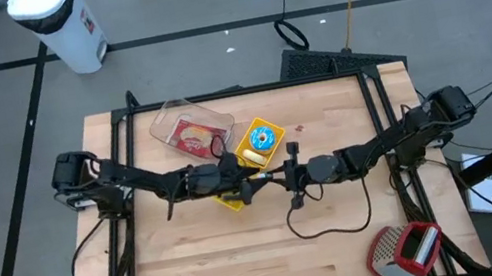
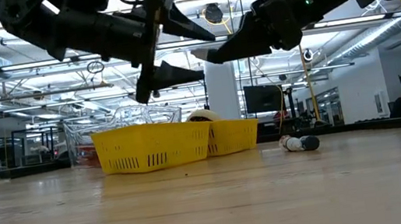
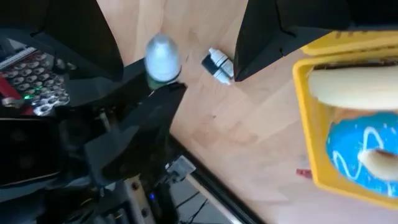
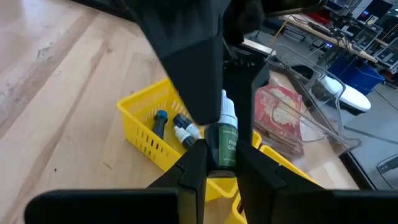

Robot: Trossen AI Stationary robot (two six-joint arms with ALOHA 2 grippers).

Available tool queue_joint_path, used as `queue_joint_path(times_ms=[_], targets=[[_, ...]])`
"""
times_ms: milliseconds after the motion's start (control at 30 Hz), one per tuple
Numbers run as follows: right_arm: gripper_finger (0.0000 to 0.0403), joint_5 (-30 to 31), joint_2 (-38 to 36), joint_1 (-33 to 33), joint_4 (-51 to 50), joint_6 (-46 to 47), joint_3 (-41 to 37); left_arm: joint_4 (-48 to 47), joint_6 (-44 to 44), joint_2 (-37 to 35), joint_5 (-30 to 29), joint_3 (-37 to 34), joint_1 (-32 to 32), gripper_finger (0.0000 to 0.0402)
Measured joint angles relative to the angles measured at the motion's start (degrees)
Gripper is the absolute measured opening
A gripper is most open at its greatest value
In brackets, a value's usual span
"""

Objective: Pick & Place Food Item
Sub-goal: Put the top green food coloring bottle into the bottom yellow bin

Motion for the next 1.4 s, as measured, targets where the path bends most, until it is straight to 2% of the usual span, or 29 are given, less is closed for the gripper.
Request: queue_joint_path(times_ms=[233,333,467,767,967,1067,1167,1267,1400], targets=[[0.0055,0.04,0.00,0.00,-0.75,0.05,0.00,3.58,-0.80,2.49,2.38,0.57,0.57,0.0307],[0.0055,0.00,0.00,0.00,-0.87,0.08,-0.02,4.08,-0.72,2.59,2.97,0.59,0.88,0.0293],[0.0055,0.01,0.00,0.00,-0.84,0.20,-0.02,4.07,-0.80,2.59,5.52,0.59,1.34,0.0251],[0.0056,0.01,0.00,-0.02,-0.39,0.12,-0.02,3.80,0.62,2.59,5.83,0.59,1.71,0.0127],[0.0105,0.17,0.00,0.67,-1.25,0.26,-0.02,3.81,4.96,2.59,6.65,0.59,2.48,0.0066],[0.0140,0.80,-0.11,1.26,-2.78,1.55,-0.02,3.22,6.80,2.22,7.57,0.57,2.61,0.0065],[0.0169,5.05,-1.15,2.29,-5.00,5.96,-0.02,2.68,9.29,1.78,7.89,0.55,2.24,0.0067],[0.0188,6.31,-2.87,2.86,-8.13,8.16,-0.02,-1.44,11.10,0.51,7.63,0.57,1.37,0.0073],[0.0197,6.23,-5.55,3.06,-14.01,12.22,-0.07,-10.71,14.41,-1.84,1.97,0.35,-1.14,0.0064]])
